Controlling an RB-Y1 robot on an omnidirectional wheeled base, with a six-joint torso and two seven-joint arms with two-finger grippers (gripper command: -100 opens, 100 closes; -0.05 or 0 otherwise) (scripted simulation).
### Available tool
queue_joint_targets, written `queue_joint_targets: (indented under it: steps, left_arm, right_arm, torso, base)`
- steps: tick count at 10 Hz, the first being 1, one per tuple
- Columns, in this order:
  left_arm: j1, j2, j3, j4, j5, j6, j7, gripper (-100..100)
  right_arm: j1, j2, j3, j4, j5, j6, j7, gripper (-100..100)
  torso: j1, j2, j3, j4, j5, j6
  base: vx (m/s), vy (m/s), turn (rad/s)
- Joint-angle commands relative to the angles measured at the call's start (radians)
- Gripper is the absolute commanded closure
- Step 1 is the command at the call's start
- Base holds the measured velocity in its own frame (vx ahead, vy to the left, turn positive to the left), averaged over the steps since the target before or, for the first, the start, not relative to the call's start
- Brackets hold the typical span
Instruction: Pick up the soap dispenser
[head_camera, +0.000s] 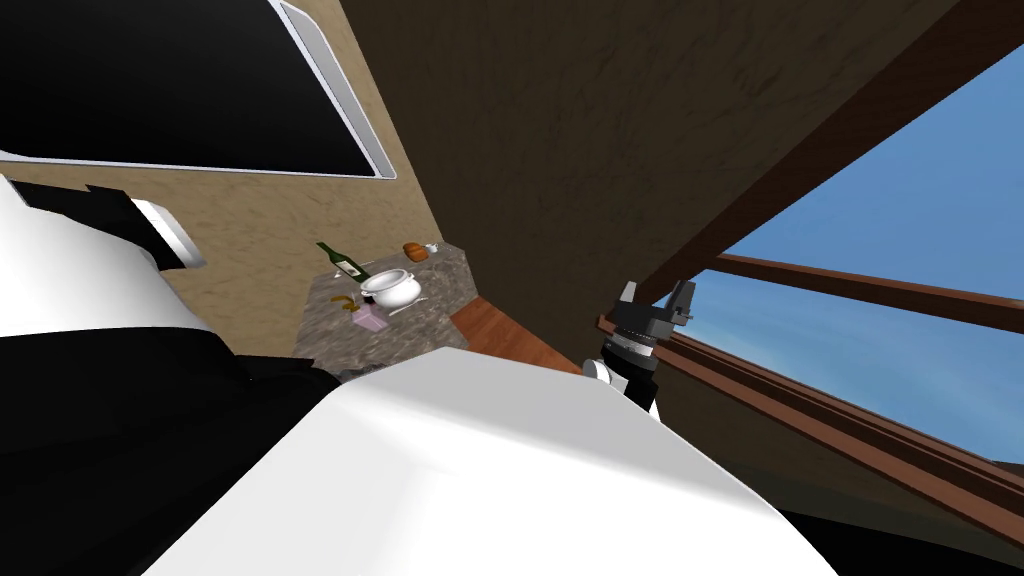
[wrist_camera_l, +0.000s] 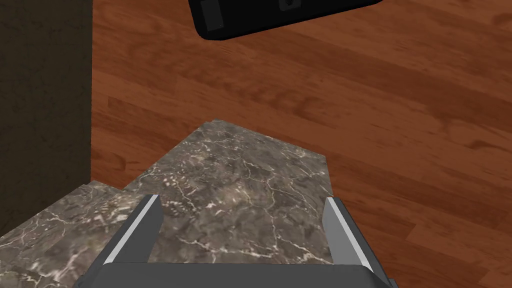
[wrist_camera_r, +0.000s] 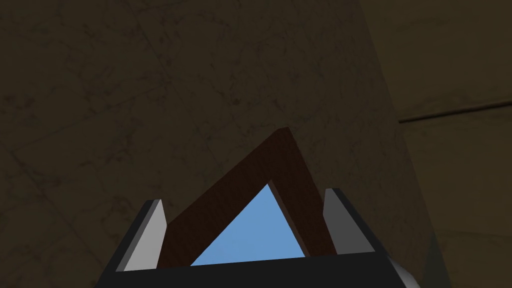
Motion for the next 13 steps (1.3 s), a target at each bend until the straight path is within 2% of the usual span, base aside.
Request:
queue_joint_targets:
  steps: [1, 2, 3, 4, 5, 7, 8, 11, 13]
  left_arm:
    - [-0.001, 0.033, -0.003, 0.004, 0.023, 0.009, -0.009, -100]
    - [-0.001, 0.071, -0.019, 0.018, 0.053, 0.007, -0.011, -100]
    - [-0.001, 0.081, -0.019, 0.018, 0.053, 0.007, -0.011, -100]
    - [-0.002, 0.114, -0.035, 0.031, 0.081, 0.006, -0.012, -100]
    - [-0.002, 0.124, -0.035, 0.031, 0.081, 0.006, -0.012, -100]
    - [-0.006, 0.193, -0.062, 0.061, 0.129, 0.005, -0.015, -100]
    - [-0.006, 0.197, -0.062, 0.061, 0.129, 0.005, -0.015, -100]
    - [-0.015, 0.268, -0.092, 0.112, 0.178, 0.006, -0.016, -100]
    - [-0.017, 0.279, -0.098, 0.128, 0.186, 0.007, -0.016, -100]
  right_arm:
    - [0.0, 0.0, 0.0, 0.0, 0.0, 0.0, 0.0, 0]
    - [0.0, 0.0, 0.0, 0.0, 0.0, 0.0, 0.0, 0]
    - [0.0, 0.0, 0.0, 0.0, 0.0, 0.0, 0.0, 0]
    - [0.0, 0.0, 0.0, 0.0, 0.0, 0.0, 0.0, 0]
    - [0.0, 0.0, 0.0, 0.0, 0.0, 0.0, 0.0, 0]
    - [0.0, 0.0, 0.0, 0.0, 0.0, 0.0, 0.0, 0]
    - [0.0, 0.0, 0.0, 0.0, 0.0, 0.0, 0.0, 0]
    - [0.0, 0.0, 0.0, 0.0, 0.0, 0.0, 0.0, 0]
    - [0.0, 0.0, 0.0, 0.0, 0.0, 0.0, 0.0, 0]
  torso:
    - [0.0, 0.0, 0.0, 0.0, 0.0, 0.0]
    - [0.0, 0.0, 0.0, 0.0, 0.0, -0.001]
    - [0.001, 0.0, 0.0, 0.0, 0.0, 0.0]
    - [0.001, 0.0, 0.0, 0.0, 0.0, -0.001]
    - [0.002, 0.0, 0.0, 0.0, 0.001, 0.0]
    - [0.003, -0.001, -0.001, 0.0, 0.001, 0.0]
    - [0.008, -0.002, -0.001, -0.001, 0.002, 0.0]
    - [0.011, -0.001, -0.001, 0.0, 0.003, -0.001]
    - [0.012, -0.002, -0.001, 0.0, 0.004, -0.001]
  base:
    - [0.037, 0.055, -0.092]
    - [0.04, 0.074, -0.127]
    - [0.037, 0.065, -0.083]
    - [0.049, 0.081, -0.102]
    - [0.044, 0.078, -0.085]
    - [0.073, 0.146, -0.154]
    - [0.064, 0.161, -0.06]
    - [0.058, 0.227, -0.09]
    - [0.063, 0.22, -0.027]
